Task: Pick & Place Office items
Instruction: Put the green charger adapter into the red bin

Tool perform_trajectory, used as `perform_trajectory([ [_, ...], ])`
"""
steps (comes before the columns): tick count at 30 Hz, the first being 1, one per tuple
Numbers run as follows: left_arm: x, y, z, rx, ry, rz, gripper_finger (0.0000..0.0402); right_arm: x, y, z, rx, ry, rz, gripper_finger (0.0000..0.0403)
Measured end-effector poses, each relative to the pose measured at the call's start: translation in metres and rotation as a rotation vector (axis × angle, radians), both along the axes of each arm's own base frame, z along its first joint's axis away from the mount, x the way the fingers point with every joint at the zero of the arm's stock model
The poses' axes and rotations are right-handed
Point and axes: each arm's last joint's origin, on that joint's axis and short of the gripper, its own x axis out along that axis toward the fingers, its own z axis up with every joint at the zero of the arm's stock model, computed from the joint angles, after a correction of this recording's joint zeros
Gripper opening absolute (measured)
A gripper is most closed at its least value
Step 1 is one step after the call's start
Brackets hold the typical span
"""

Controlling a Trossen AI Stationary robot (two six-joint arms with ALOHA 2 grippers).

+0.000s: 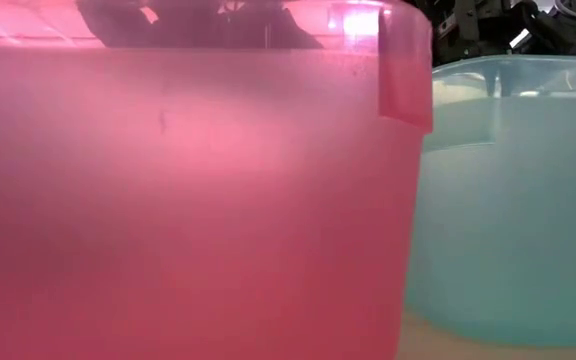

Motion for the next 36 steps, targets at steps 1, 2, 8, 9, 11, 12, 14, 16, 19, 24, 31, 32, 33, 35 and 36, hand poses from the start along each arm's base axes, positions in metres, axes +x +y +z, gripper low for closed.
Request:
perform_trajectory([
  [1,0.000,0.000,0.000,0.000,0.000,0.000,0.0250,0.000,0.000,0.000,0.000,0.000,0.001,0.0122],
  [2,0.000,0.000,0.000,0.000,0.000,-0.001,0.0250,0.000,0.000,0.000,0.000,0.000,0.001,0.0122],
  [8,0.000,-0.001,0.000,0.028,-0.003,-0.063,0.0229,0.000,0.001,0.000,0.000,0.000,0.013,0.0122],
  [9,0.000,-0.002,0.000,0.030,-0.003,-0.066,0.0217,0.000,0.001,0.000,0.000,0.000,0.013,0.0122],
  [11,0.000,-0.002,0.000,0.030,-0.003,-0.067,0.0190,0.000,0.001,0.000,0.000,0.001,0.012,0.0122],
  [12,0.000,-0.002,0.000,0.028,-0.003,-0.067,0.0174,0.000,0.000,0.000,0.000,0.001,0.009,0.0123],
  [14,0.000,-0.001,0.000,0.027,0.000,-0.060,0.0143,0.000,0.000,0.000,0.000,0.003,0.003,0.0123],
  [16,0.000,-0.001,0.000,0.030,0.001,-0.053,0.0124,0.000,0.000,0.000,0.001,0.005,0.001,0.0124],
  [19,0.000,-0.001,0.000,0.039,0.001,-0.053,0.0124,0.000,0.000,-0.001,0.000,0.006,0.000,0.0129],
  [24,-0.007,-0.001,0.008,0.045,0.031,-0.051,0.0124,0.001,0.000,-0.001,0.029,0.027,-0.004,0.0161],
  [31,-0.035,-0.009,0.037,0.052,0.130,-0.058,0.0124,0.000,0.001,-0.003,0.071,0.055,0.009,0.0198],
  [32,-0.039,-0.013,0.039,0.052,0.137,-0.076,0.0124,0.000,0.001,-0.003,0.071,0.055,0.008,0.0200],
  [33,-0.042,-0.018,0.041,0.053,0.146,-0.094,0.0124,0.000,0.000,-0.003,0.071,0.058,0.006,0.0201],
  [35,-0.048,-0.028,0.042,0.057,0.181,-0.131,0.0124,0.000,0.000,-0.004,0.071,0.061,0.003,0.0202],
  [36,-0.049,-0.033,0.043,0.060,0.181,-0.147,0.0124,0.000,-0.001,-0.004,0.071,0.061,-0.001,0.0200],
])
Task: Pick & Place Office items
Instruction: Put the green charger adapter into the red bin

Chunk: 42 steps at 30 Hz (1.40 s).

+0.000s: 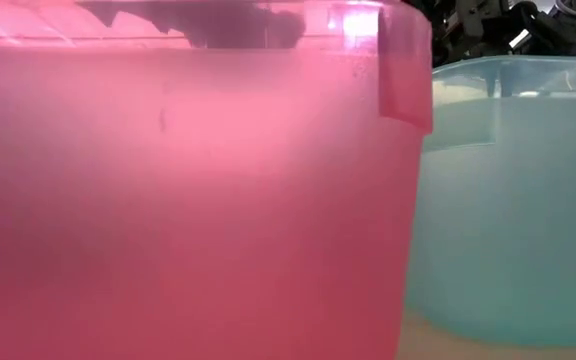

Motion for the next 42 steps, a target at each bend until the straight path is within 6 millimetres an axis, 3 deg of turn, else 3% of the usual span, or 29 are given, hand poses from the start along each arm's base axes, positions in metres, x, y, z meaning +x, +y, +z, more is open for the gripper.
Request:
perform_trajectory([
  [9,-0.011,-0.043,-0.007,0.032,0.051,-0.092,0.0124,0.000,-0.003,-0.002,0.001,0.017,-0.012,0.0189],
  [16,-0.038,-0.069,-0.046,0.033,0.012,-0.201,0.0124,0.000,-0.003,-0.002,0.001,0.017,-0.013,0.0191],
  [21,-0.064,-0.072,-0.075,0.033,-0.098,-0.245,0.0124,0.000,-0.003,-0.002,0.000,0.017,-0.014,0.0186],
  [26,-0.081,-0.069,-0.094,0.079,-0.087,-0.153,0.0133,0.000,-0.003,-0.002,0.000,0.017,-0.014,0.0186],
  [37,-0.076,-0.076,-0.114,0.012,-0.045,-0.252,0.0126,0.000,-0.003,-0.002,-0.020,0.012,-0.013,0.0181],
  [42,-0.074,-0.074,-0.125,-0.021,0.016,-0.195,0.0161,0.000,-0.003,-0.002,-0.020,0.013,-0.013,0.0181],
])
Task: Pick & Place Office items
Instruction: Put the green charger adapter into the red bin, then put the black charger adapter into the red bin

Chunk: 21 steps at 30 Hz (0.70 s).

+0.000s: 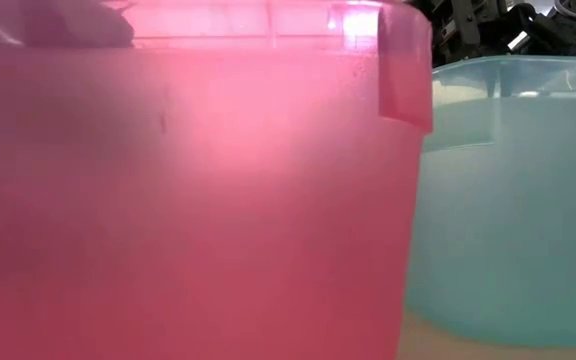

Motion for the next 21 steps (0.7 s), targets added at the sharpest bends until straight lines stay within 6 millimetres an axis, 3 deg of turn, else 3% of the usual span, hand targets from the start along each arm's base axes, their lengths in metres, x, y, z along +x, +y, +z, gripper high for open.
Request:
perform_trajectory([
  [5,0.001,0.001,-0.002,-0.037,0.021,0.025,0.0175,0.000,0.000,0.000,0.000,0.004,0.000,0.0181],
  [15,0.004,0.008,0.000,-0.094,0.038,0.074,0.0139,0.000,0.000,0.000,-0.011,0.001,-0.009,0.0180],
  [21,0.005,0.017,0.018,-0.113,-0.037,0.093,0.0122,0.001,-0.007,0.000,-0.096,-0.009,-0.227,0.0180],
])
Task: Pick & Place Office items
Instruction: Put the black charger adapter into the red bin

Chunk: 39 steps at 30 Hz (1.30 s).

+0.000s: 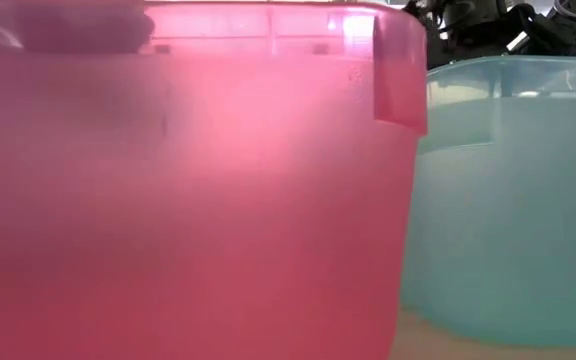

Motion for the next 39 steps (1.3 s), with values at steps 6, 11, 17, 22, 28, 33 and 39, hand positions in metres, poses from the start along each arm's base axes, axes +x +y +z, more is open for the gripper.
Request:
perform_trajectory([
  [6,-0.002,0.011,0.025,0.000,-0.112,0.027,0.0119,0.002,-0.006,-0.015,0.035,0.099,-0.172,0.0180],
  [11,-0.003,0.021,0.037,-0.014,-0.159,0.065,0.0127,0.015,-0.021,-0.036,0.127,0.264,-0.246,0.0186],
  [17,0.000,0.030,0.039,-0.019,-0.166,0.104,0.0134,0.040,-0.043,-0.057,0.125,0.431,-0.310,0.0237],
  [22,0.001,0.034,0.038,-0.019,-0.162,0.121,0.0127,0.058,-0.073,-0.073,0.130,0.498,-0.428,0.0285],
  [28,0.001,0.035,0.038,-0.018,-0.160,0.122,0.0120,0.068,-0.097,-0.092,0.148,0.538,-0.484,0.0295],
  [33,0.001,0.035,0.037,-0.008,-0.152,0.120,0.0120,0.068,-0.099,-0.096,0.116,0.546,-0.476,0.0281],
  [39,0.000,0.035,0.035,0.006,-0.133,0.123,0.0120,0.074,-0.094,-0.091,0.013,0.501,-0.426,0.0264],
])
